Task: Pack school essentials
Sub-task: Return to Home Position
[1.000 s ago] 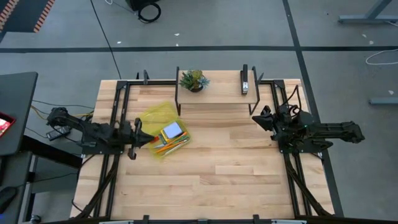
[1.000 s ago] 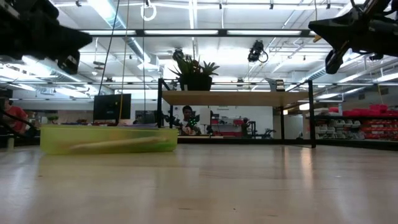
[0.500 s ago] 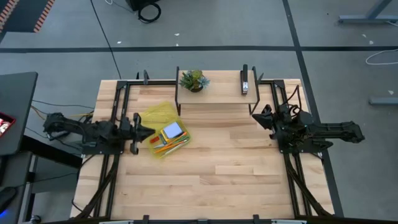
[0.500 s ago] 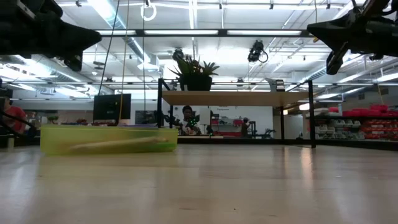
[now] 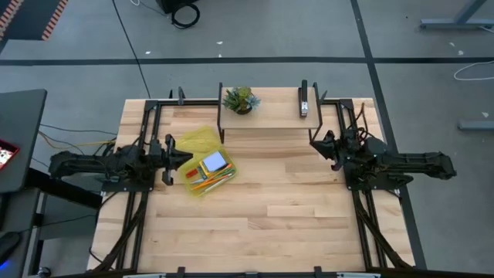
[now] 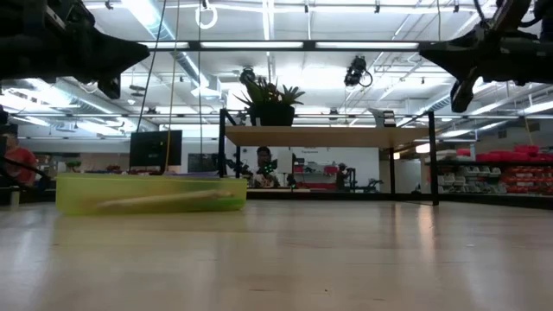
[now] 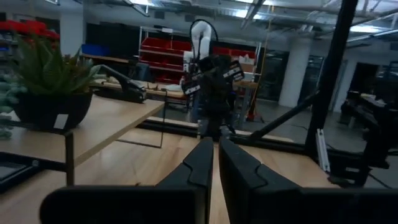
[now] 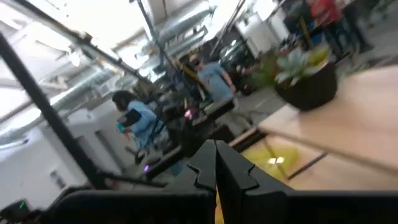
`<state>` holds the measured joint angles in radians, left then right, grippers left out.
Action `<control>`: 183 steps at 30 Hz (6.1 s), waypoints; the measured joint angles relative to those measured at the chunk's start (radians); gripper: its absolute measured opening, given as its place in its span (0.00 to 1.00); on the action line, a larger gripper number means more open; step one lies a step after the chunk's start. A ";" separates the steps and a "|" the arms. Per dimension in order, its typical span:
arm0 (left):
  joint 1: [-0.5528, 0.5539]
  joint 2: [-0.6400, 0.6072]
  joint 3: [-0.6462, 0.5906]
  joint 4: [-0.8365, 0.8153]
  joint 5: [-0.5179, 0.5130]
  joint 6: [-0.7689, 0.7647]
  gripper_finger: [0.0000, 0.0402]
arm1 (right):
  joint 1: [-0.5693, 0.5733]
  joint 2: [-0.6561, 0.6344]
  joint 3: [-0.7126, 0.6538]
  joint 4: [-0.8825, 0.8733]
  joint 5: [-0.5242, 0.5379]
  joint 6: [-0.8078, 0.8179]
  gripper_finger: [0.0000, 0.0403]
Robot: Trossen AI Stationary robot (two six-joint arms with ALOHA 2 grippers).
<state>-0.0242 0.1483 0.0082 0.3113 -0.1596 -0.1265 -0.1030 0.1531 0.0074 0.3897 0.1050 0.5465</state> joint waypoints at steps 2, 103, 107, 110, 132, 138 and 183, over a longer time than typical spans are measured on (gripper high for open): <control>-0.001 0.003 0.000 0.009 0.020 0.000 0.09 | 0.021 0.027 0.000 0.001 -0.006 0.012 0.02; -0.001 0.081 -0.001 0.013 0.164 -0.044 0.09 | 0.145 0.079 0.000 0.004 0.061 -0.079 0.02; -0.001 0.081 -0.001 0.013 0.164 -0.045 0.10 | 0.145 0.079 0.000 0.004 0.061 -0.079 0.02; -0.001 0.081 -0.001 0.013 0.164 -0.045 0.10 | 0.145 0.079 0.000 0.005 0.061 -0.079 0.02; -0.001 0.081 -0.001 0.013 0.164 -0.044 0.09 | 0.145 0.079 0.000 0.004 0.061 -0.079 0.02; -0.001 0.081 -0.001 0.013 0.164 -0.045 0.07 | 0.145 0.079 0.000 0.004 0.061 -0.079 0.02; -0.001 0.081 -0.001 0.013 0.164 -0.045 0.08 | 0.145 0.079 0.000 0.004 0.061 -0.079 0.02</control>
<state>-0.0254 0.2291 0.0071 0.3246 0.0048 -0.1713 0.0418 0.2321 0.0078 0.3941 0.1661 0.4673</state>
